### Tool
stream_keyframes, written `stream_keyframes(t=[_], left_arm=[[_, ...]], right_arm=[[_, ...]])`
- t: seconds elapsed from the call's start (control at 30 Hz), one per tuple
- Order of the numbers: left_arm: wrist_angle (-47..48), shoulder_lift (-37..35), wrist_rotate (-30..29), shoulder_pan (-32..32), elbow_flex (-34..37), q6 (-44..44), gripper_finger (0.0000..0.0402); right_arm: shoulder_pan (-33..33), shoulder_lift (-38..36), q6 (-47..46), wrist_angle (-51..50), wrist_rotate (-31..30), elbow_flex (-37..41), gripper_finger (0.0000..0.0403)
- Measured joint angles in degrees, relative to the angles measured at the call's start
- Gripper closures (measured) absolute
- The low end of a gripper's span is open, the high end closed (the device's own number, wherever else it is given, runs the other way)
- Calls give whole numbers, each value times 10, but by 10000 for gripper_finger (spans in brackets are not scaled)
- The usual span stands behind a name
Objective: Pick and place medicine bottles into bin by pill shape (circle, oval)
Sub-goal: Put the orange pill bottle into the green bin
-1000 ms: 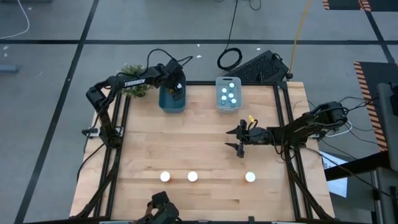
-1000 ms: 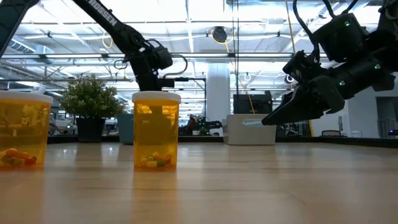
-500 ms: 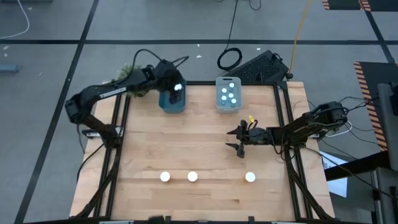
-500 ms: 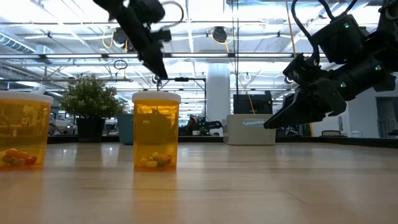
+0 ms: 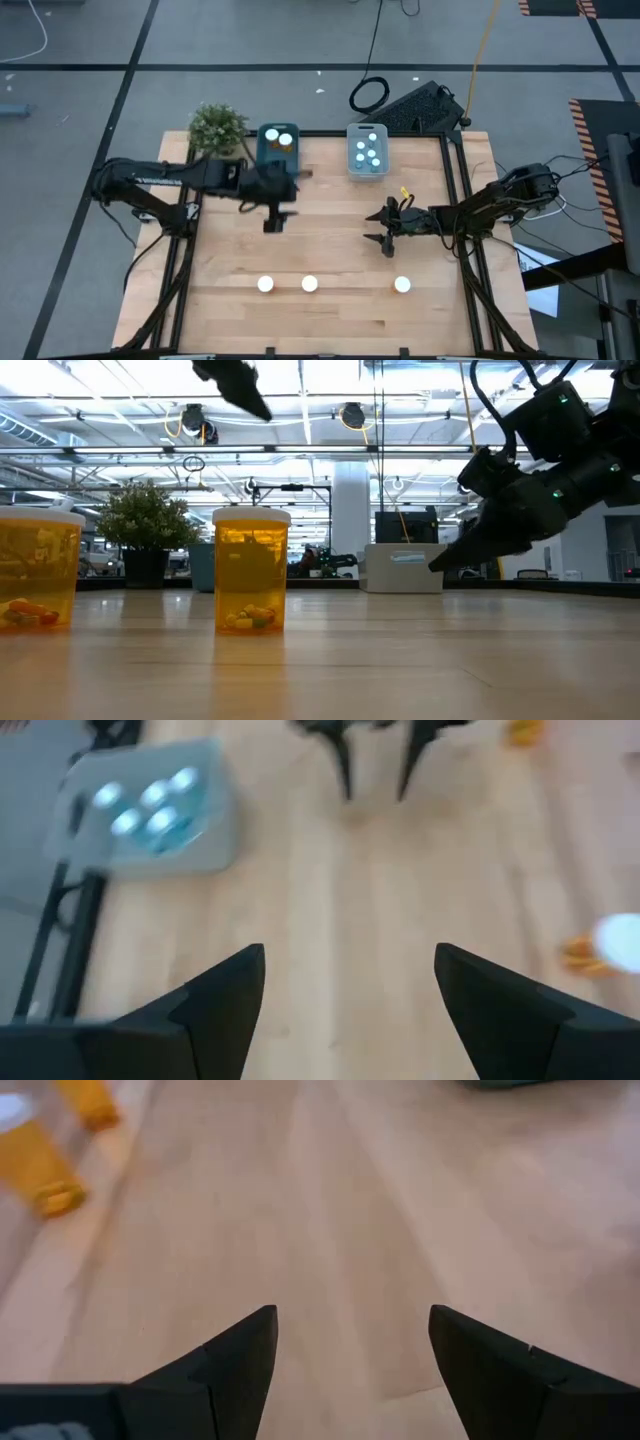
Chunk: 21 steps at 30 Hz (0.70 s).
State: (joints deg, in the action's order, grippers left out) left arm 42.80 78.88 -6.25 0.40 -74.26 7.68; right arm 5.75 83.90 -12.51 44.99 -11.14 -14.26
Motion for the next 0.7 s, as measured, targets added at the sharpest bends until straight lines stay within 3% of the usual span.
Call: stream_keyframes(t=[0.27,0.47,0.7], left_arm=[[-25,10,-78,-127,0,-52,105],[-28,11,-106,-183,18,-70,105],[-44,11,-111,-189,43,-78,105]], right_arm=[[50,-68,-31,-85,50,0,149],[99,-238,-88,-309,7,0,149],[198,-396,-216,-553,1,0,149]])
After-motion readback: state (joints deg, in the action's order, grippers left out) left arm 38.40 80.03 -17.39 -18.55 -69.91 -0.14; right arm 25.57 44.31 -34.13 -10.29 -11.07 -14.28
